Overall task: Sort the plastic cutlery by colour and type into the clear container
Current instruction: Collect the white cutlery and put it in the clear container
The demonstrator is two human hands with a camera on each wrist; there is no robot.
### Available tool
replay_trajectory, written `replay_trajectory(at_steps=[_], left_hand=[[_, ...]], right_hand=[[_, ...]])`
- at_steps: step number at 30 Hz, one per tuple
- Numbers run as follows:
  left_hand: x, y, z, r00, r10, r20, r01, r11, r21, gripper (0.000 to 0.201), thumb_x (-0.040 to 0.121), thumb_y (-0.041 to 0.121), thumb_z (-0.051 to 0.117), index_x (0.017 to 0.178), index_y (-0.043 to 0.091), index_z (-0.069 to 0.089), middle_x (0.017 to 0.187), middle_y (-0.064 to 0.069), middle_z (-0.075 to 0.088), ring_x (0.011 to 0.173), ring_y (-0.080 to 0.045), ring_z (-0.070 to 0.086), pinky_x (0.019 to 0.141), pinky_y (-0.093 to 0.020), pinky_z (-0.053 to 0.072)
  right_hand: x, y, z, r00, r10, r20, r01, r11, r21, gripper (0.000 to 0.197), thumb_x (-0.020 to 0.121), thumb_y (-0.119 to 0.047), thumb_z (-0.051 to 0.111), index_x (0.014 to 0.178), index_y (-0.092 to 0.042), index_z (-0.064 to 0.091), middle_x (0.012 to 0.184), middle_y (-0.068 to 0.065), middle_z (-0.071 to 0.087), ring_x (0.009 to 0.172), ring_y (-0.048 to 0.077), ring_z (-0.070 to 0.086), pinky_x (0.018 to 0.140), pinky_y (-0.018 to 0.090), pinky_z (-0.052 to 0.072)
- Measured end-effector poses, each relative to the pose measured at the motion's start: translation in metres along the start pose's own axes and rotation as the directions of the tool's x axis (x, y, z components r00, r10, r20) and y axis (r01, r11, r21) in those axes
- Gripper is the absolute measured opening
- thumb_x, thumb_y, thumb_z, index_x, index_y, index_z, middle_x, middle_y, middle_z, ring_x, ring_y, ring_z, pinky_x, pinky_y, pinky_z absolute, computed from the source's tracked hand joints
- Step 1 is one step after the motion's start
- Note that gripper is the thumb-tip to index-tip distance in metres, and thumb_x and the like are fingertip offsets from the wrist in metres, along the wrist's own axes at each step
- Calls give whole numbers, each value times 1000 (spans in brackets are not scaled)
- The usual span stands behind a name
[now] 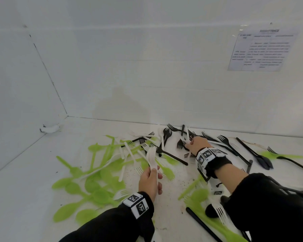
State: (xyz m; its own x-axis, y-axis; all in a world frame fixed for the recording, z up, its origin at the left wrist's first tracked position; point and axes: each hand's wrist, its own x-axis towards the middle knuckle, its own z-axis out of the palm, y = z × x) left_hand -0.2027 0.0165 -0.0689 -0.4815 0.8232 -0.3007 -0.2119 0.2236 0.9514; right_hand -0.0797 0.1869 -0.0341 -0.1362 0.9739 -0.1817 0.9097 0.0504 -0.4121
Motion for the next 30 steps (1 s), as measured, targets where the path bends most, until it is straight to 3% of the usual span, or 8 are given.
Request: replay_trajectory(at_steps=[4,7,10,13,18,24,28,30], left_hand=[[-9,-2,2,1000,8,7,-8,1000,7,21,98,13,36,97,12,57,76,-6,50,44,-15,39,40,-24,34],[-15,-5,3,1000,15,6,-15,1000,3,21,98,13,37,94,13,57,75,-6,50,44,-15,39,41,-24,34],[-17,-6,4,1000,25,2,-25,1000,13,21,98,14,37,91,15,57,75,-5,50,44,-16,39,42,-25,33],[-20,-10,9,1000,21,-8,-21,999,35,20,98,15,38,90,15,57,76,-5,50,43,-16,40,42,-25,33],[-24,-10,32,1000,14,6,-14,999,29,20,98,14,36,99,11,56,76,-4,49,45,-16,37,42,-23,31],[-31,-1,75,999,19,51,-20,1000,14,19,96,12,36,92,14,54,76,-4,48,44,-15,37,39,-22,30],[-27,1,98,999,20,43,-20,1000,-3,19,96,11,36,95,10,55,75,-4,47,43,-15,35,38,-21,29],[-23,0,106,999,20,33,-20,1000,2,19,97,11,36,97,9,54,74,-4,47,42,-14,35,37,-21,29]], right_hand=[[-6,4,9,997,-78,10,78,996,34,43,91,-14,50,133,-14,43,131,15,51,119,31,51,97,34,43],[-18,-1,17,979,-182,93,173,980,99,50,93,-7,43,141,-16,37,135,15,50,124,30,48,99,28,39],[-31,-2,21,934,-257,249,265,964,0,47,91,-17,53,137,-21,45,143,7,44,131,23,43,105,26,35],[-45,10,10,906,-280,317,293,956,8,34,90,-23,57,125,-21,58,141,3,45,130,19,42,105,27,33],[-58,57,-15,946,-173,275,213,970,-121,35,90,-17,55,124,-14,58,133,4,53,123,20,51,100,25,39],[-26,83,-34,991,-129,37,132,987,-96,40,93,-11,42,132,-9,48,138,15,48,129,28,44,107,32,35],[-9,78,-26,970,-217,108,226,970,-85,35,96,-23,44,126,-9,55,132,12,56,125,27,50,102,29,38],[-1,77,-23,977,-193,89,203,972,-117,30,95,-15,45,120,-8,60,126,11,60,119,26,54,96,26,40]])
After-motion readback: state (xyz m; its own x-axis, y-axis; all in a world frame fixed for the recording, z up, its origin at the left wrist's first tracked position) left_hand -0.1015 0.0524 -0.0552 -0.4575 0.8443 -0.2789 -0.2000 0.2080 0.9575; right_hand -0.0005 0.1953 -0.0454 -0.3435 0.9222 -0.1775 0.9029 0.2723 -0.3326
